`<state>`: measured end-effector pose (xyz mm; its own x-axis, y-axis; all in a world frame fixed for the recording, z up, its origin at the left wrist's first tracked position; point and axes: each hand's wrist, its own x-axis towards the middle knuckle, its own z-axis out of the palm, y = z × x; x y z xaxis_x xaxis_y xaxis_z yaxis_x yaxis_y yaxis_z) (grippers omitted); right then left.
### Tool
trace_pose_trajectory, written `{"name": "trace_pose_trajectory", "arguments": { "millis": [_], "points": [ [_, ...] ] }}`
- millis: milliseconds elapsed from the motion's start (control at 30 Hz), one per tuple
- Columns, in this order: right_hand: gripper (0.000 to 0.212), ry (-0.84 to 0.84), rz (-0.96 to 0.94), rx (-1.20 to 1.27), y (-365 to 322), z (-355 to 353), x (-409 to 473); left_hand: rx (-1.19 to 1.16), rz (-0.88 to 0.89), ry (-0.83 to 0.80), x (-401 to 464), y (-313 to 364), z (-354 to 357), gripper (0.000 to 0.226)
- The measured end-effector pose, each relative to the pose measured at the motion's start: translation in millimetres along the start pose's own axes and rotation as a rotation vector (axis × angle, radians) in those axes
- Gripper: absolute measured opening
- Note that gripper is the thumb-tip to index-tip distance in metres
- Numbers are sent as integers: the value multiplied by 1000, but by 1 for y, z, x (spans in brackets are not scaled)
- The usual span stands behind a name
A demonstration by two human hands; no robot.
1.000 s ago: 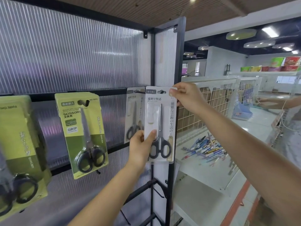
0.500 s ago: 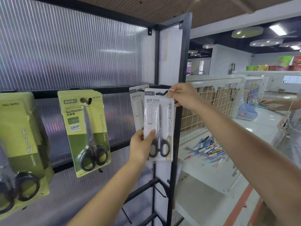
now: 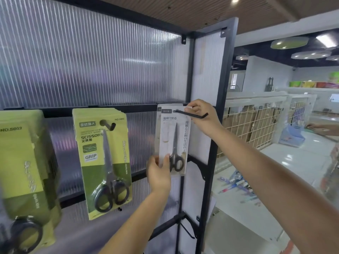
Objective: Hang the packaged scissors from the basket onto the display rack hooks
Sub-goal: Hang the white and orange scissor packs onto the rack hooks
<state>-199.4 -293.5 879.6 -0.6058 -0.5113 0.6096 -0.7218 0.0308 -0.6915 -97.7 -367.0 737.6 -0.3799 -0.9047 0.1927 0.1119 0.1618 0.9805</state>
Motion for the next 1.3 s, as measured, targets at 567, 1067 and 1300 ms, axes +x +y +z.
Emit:
{"name": "trace_pose_trajectory", "arguments": {
  "millis": [567,1067,1300],
  "points": [
    [26,30,77,-253,6,-20,-33,372,135,22,2,8,-15,57],
    [36,23,241,-735,17,-151,-236,456,742,-497,-190,35,36,58],
    [35,67,422,-826,48,-201,-362,467,722,-779,-295,-20,65,41]
  ]
}}
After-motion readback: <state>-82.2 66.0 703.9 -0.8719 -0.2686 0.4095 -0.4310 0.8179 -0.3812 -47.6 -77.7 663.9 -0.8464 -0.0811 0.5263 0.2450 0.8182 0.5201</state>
